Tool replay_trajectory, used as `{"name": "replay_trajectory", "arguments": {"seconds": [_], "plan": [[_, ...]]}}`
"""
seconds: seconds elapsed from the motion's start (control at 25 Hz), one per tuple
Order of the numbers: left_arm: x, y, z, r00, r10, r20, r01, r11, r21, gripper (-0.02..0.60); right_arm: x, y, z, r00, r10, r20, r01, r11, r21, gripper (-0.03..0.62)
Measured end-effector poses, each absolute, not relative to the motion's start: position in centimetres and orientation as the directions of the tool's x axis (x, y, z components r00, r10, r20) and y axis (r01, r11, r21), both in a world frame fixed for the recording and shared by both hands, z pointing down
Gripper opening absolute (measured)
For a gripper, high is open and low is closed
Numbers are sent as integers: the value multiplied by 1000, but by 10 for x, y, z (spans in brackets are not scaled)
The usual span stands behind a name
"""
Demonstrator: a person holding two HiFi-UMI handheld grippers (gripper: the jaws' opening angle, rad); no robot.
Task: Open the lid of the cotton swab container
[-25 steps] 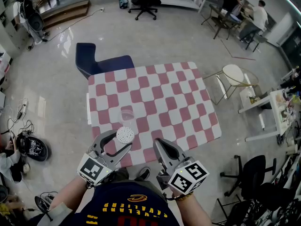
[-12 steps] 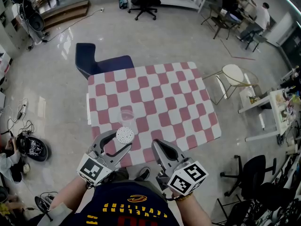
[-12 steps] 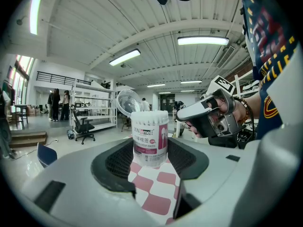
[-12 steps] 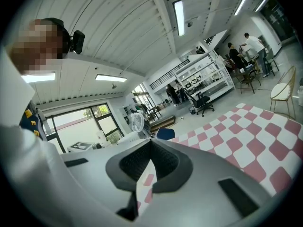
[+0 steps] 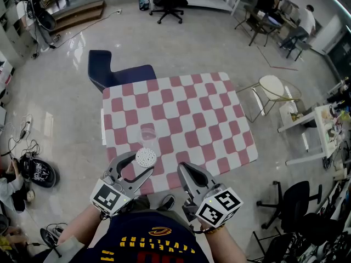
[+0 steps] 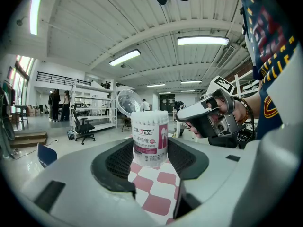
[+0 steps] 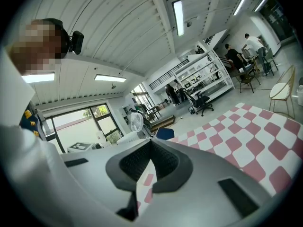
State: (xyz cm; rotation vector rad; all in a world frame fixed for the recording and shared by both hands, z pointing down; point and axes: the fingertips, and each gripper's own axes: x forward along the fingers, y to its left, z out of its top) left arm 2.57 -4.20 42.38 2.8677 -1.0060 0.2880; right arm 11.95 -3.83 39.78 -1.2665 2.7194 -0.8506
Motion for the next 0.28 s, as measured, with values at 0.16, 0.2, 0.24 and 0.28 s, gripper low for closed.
{"name": "replay_trajectory", "arguments": {"seconds": [0.16, 0.2, 0.24, 0.28], "plan": [[26, -43, 424, 766, -608, 208, -625, -780, 21, 232, 120, -39, 398, -669, -715, 203, -703, 519, -486, 11], [26, -43, 424, 766, -608, 208, -625, -781, 21, 232, 120, -39, 397, -669, -715, 204, -703, 519, -487, 11], [26, -43, 424, 767, -607, 207, -624, -781, 21, 232, 120, -39, 397, -669, -715, 204, -703, 518, -487, 11], [26, -43, 424, 767, -607, 207, -624, -781, 20, 232, 120, -40, 397, -669, -715, 205, -703, 518, -487, 11]]}}
